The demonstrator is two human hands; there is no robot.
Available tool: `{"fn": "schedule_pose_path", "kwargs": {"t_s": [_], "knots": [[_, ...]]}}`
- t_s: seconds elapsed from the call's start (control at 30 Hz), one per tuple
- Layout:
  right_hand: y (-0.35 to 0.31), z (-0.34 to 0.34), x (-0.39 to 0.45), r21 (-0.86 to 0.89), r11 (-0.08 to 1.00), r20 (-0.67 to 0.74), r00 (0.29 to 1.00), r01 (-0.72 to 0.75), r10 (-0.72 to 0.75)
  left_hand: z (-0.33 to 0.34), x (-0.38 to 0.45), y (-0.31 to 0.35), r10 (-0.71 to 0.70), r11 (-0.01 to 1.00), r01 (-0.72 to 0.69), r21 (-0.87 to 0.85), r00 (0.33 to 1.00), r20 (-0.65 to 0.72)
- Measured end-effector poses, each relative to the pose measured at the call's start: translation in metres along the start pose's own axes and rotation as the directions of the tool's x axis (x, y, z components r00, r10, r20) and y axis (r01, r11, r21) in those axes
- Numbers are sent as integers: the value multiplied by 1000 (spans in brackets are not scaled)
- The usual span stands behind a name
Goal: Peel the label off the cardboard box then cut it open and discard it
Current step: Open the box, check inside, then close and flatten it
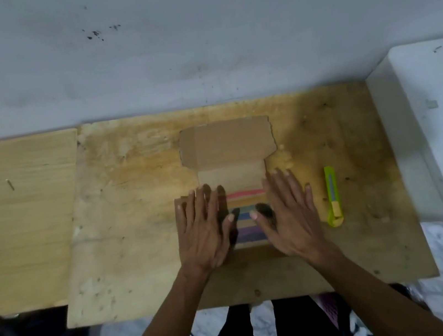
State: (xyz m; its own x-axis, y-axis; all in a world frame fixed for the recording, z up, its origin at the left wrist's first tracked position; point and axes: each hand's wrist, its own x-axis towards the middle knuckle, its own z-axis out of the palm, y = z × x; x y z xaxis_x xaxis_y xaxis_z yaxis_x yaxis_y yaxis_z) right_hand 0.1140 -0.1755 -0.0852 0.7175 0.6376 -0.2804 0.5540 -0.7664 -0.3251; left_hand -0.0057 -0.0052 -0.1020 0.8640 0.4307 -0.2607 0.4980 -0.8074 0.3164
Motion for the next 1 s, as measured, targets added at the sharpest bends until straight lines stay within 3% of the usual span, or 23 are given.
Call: {"fn": "schedule_pose_path", "kwargs": {"t_s": [0.27, 0.53, 0.67, 0.83, 0.93, 1.0], "knots": [[11, 44, -23, -61, 996, 35, 998, -58, 60, 33, -25, -26, -29, 999, 27, 21, 996, 89], [24, 59, -24, -136, 989, -5, 999, -54, 53, 44, -25, -37, 19, 997, -23, 73, 999, 51], [18, 51, -23, -112, 992, -44, 998, -55, 50, 37, -24, -30, -14, 1000, 14, -8, 1000, 15], [1, 6, 24, 144, 984, -258, 956, -103, 137, 0, 16, -9, -63, 978, 13, -207, 969, -241], [1, -20, 81, 375, 907, -241, 925, -191, 294, -22, 71, -8, -161, 903, 15, -429, 938, -307], [4, -33, 116, 536, 808, -153, 914, -243, 377, -33, 103, -6, -294, 835, 137, -532, 930, -221]]}}
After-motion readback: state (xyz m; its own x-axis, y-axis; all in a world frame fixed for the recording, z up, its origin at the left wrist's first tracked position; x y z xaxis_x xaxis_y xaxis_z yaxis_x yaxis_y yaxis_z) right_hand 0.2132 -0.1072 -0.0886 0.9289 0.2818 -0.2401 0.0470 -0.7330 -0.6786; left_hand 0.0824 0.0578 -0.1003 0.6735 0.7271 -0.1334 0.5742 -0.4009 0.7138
